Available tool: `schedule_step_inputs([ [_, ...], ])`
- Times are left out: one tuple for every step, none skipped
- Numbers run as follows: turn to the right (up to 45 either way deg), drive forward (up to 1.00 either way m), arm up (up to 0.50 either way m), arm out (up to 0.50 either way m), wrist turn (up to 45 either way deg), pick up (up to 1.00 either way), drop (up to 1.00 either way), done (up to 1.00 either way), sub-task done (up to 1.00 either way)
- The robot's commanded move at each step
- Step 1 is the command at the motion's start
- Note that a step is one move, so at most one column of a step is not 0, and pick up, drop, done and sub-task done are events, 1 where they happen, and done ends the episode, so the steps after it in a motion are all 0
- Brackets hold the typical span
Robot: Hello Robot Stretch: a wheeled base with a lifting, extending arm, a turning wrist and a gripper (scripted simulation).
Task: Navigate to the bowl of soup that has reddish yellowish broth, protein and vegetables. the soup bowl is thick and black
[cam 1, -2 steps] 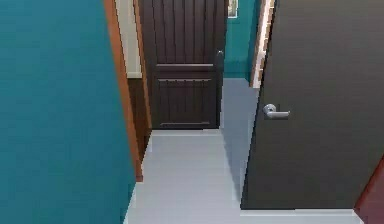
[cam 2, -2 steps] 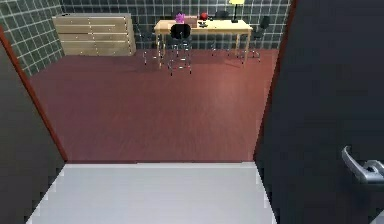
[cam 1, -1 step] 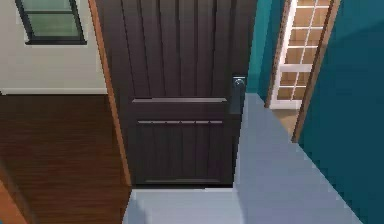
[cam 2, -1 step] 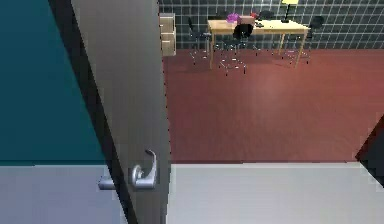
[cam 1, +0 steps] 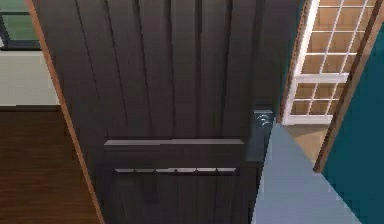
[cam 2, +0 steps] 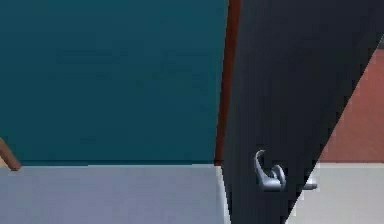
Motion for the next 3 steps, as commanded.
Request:
schedule_step_inputs([
  [45.0, 0.0, 0.0, 0.0, 0.0, 0.0, 0.0, 0.0, 0.0],
  [3.0, 0.0, 0.0, 0.0, 0.0, 0.0, 0.0, 0.0, 0.0],
  [0.0, 0.75, 0.0, 0.0, 0.0, 0.0, 0.0, 0.0, 0.0],
])
